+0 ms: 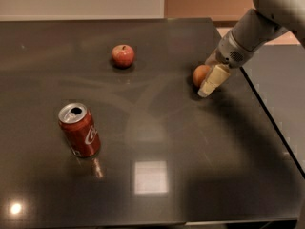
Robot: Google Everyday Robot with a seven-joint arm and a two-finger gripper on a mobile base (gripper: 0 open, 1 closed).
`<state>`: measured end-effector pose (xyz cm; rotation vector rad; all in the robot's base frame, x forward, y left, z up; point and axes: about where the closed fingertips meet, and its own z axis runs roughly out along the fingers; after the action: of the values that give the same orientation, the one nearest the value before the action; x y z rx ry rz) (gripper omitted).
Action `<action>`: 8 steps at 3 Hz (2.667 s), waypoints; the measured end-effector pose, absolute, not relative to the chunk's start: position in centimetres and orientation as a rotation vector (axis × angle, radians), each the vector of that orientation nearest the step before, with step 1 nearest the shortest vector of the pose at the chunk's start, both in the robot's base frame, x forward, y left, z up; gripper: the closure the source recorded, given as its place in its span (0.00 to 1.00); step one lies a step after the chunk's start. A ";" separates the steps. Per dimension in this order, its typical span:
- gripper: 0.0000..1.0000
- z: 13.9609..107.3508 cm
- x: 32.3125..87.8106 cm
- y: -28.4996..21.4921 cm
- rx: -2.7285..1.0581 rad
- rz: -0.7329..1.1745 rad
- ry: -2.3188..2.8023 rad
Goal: Move orange near coke can
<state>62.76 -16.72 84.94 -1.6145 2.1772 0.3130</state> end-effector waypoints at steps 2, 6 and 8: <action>0.69 85.4 62.2 -16.3 -1.632 0.331 2.163; 1.00 90.9 52.7 -6.0 -1.832 0.516 1.905; 1.00 87.5 47.3 1.5 -2.027 0.612 1.743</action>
Offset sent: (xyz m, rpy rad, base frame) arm -0.0129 0.0060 0.0188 0.0162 0.0019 0.0317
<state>47.31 1.45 87.53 -2.0272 1.7429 0.6115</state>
